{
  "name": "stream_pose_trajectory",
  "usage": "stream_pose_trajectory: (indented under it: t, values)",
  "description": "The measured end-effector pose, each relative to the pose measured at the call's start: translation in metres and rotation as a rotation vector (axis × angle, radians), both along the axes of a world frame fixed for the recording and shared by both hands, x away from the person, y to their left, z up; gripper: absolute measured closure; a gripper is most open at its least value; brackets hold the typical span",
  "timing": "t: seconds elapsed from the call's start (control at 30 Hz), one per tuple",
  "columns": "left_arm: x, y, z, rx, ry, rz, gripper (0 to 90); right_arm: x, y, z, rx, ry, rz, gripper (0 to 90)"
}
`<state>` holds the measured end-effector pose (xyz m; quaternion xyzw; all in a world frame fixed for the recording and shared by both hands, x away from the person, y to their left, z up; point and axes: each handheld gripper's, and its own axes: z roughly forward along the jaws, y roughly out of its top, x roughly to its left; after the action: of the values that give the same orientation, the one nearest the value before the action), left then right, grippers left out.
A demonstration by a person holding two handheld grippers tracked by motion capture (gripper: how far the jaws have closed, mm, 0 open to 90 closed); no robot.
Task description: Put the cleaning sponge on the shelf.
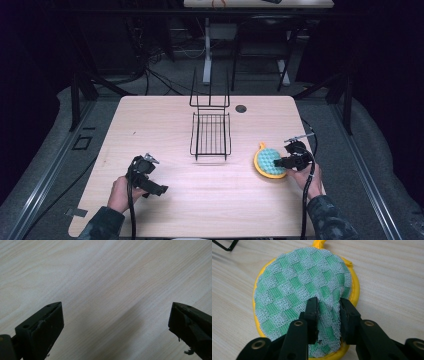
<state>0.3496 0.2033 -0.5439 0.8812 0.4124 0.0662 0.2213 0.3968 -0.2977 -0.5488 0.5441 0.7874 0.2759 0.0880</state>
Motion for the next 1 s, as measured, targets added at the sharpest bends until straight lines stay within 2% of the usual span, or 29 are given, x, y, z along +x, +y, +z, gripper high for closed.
stream_pose_trajectory:
  t: [0.07,0.1,0.17,0.4,0.6,0.67,0.73,0.77,1.0]
  values:
    - [0.0,0.0,0.0,0.0,0.0,-0.001,0.2,-0.001,-0.001,0.001,0.008,-0.006,-0.007,76.9]
    - [0.0,0.0,0.0,0.0,-0.001,-0.002,0.2,-0.002,-0.002,0.001,0.012,-0.024,-0.01,81.6]
    - [0.0,0.001,0.0,0.001,-0.001,-0.001,0.2,-0.004,-0.002,0.004,0.005,-0.054,-0.012,84.8]
    - [0.0,0.001,0.0,0.0,-0.001,-0.001,0.2,-0.005,0.001,0.007,0.02,-0.063,-0.017,86.4]
    - [0.0,0.001,0.0,-0.001,0.0,-0.001,0.2,-0.007,-0.001,0.016,0.089,-0.088,-0.021,86.7]
    - [0.0,0.001,0.0,-0.003,0.0,-0.002,0.2,-0.009,-0.002,0.021,0.091,-0.109,-0.015,86.7]
    - [0.0,0.002,0.0,-0.003,0.0,-0.002,0.2,-0.01,-0.001,0.022,0.095,-0.108,-0.016,86.7]
    - [0.0,0.002,0.0,-0.002,-0.001,-0.001,0.2,-0.011,0.0,0.025,0.081,-0.118,-0.008,86.6]
    - [0.0,0.002,0.0,-0.002,0.002,-0.004,0.2,-0.018,0.0,0.037,0.092,-0.142,0.009,86.6]
